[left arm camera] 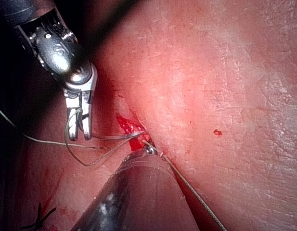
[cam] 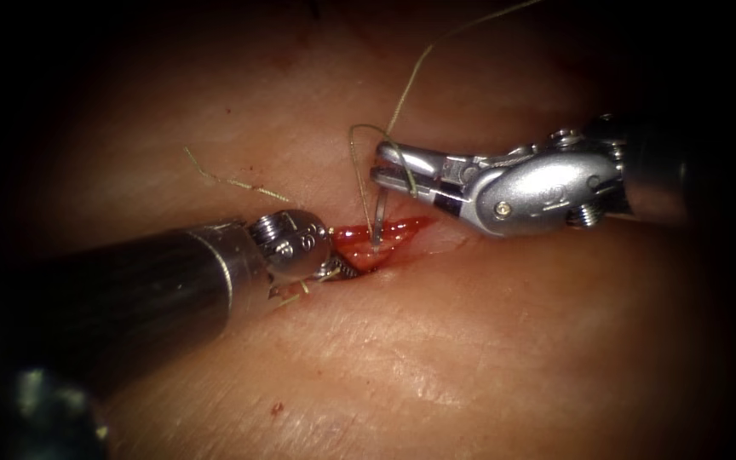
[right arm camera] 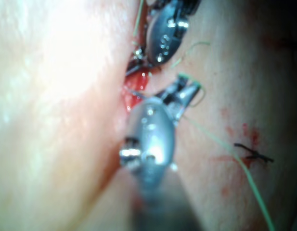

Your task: Wound Closure

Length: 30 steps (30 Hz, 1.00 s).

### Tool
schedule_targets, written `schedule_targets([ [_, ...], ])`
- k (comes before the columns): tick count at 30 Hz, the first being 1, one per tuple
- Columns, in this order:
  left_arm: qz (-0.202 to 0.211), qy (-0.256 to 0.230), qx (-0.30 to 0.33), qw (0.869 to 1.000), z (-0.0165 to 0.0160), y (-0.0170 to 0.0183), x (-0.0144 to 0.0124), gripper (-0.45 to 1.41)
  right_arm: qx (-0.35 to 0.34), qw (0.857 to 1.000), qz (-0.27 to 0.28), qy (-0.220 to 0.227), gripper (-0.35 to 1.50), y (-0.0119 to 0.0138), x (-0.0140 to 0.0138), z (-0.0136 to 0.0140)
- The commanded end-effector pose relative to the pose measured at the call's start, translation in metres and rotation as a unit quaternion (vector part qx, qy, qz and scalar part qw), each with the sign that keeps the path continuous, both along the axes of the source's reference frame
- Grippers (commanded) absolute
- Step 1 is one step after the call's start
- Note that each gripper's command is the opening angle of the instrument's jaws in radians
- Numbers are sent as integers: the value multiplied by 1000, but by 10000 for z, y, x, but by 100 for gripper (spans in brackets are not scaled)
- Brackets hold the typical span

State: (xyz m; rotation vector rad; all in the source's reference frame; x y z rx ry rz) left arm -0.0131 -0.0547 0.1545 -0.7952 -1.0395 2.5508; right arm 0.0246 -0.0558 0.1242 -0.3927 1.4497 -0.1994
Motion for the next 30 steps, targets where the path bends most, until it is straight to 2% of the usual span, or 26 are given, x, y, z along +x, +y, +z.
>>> schedule_targets([
  [1, 0, 0, -2, 1000, 6, 2, -3, 11, -5, 1000, -8, -3, -35, -4, 7, 10],
  [11, -3, -2, -6, 1000, 4, 3, 2, 11, -14, 999, -29, -5, -35, -18, 5, 21],
  [16, -10, -2, -10, 1000, -4, 5, 2, 12, -5, 1000, -27, -4, -35, -12, 5, 16],
  [24, -46, 16, -28, 998, -59, 16, -11, 7, 2, 1000, -25, -6, -35, -5, 5, 9],
  [30, -55, 26, -34, 998, -67, 0, -23, 6, 11, 1000, -21, -7, -35, -3, 5, 9],
])
